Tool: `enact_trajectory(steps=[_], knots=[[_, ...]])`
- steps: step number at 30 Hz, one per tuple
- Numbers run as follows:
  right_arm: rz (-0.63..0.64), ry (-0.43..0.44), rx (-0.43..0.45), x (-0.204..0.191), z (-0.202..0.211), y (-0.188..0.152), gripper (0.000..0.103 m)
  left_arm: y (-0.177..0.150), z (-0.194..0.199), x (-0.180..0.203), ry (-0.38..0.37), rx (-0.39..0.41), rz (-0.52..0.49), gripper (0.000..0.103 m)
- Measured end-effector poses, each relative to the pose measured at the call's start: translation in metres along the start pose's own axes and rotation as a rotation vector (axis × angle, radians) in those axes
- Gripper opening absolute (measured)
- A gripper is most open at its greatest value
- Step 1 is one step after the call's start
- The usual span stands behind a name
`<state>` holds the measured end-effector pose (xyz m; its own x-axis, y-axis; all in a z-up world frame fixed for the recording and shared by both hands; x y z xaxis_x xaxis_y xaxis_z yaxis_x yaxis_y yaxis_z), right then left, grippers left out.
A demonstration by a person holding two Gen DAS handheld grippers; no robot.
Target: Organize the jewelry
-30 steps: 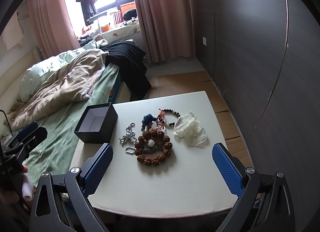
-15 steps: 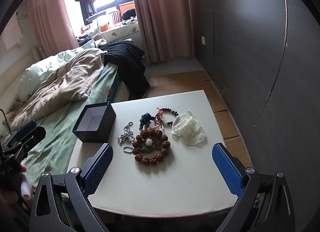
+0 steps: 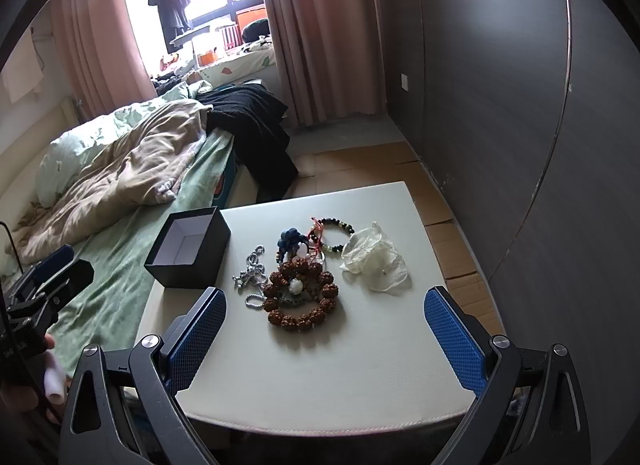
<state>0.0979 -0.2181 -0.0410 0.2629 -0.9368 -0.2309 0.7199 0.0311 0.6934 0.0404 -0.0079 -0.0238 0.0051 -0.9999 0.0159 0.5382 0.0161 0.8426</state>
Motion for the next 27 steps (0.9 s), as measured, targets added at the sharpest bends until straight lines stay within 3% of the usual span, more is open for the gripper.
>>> enact_trajectory(steps=[27], knots=[[-0.022,0.005,0.005,0.0056,0.0018,0.0009,0.100,0.0008,0.0004,-0.0011,0.004,0.003,0.006,0.102]])
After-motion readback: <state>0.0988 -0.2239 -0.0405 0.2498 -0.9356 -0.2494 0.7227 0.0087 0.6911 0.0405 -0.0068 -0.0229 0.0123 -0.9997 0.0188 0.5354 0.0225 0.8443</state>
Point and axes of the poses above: each gripper's, at about its wrist camera, not at the fingertips, and z roughly against the way its jaws point, x to its right, y to its top, the point moved 5 cm from there along -z, roughly the way its jaws point, and after that the axes turned 7 degrees about -z, right-handed, at the moved point
